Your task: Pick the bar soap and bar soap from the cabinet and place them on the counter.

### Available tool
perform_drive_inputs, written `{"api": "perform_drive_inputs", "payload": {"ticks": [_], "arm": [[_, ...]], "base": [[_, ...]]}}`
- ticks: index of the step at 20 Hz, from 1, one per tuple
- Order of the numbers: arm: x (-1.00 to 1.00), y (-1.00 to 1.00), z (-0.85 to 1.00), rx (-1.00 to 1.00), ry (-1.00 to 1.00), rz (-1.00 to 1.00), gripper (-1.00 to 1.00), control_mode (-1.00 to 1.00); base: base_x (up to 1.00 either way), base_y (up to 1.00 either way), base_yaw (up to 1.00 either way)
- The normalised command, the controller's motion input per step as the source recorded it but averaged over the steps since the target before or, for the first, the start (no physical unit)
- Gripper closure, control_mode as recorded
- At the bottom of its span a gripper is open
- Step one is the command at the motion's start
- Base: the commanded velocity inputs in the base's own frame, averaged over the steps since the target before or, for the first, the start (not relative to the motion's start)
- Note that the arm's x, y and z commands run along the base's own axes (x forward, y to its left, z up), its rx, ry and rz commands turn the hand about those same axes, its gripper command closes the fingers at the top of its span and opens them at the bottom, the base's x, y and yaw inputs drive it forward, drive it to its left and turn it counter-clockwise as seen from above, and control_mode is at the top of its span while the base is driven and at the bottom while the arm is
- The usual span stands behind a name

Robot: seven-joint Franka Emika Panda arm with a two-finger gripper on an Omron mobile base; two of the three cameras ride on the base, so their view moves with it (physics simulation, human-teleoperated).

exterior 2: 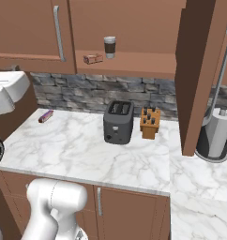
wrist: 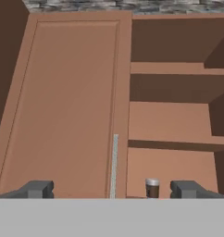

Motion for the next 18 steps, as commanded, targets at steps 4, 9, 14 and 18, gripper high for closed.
{"api": "perform_drive_inputs", "payload": {"ticks": [4,9,14,18], "arm": [[0.27,0.00,0.00,0.05,0.00,0.00,-1.00,-1.00],[0.27,0.00,0.03,0.10,0.04,0.00,-1.00,-1.00],[0.19,0.00,0.04,0.11,0.06,0.00,-1.00,-1.00],[0.28,0.00,0.00,0.07,0.12,0.01,-1.00,-1.00]], "base": [[0.00,0.00,0.00],[0.00,0.00,0.00],[0.00,0.00,0.00],[0.00,0.00,0.00]]}}
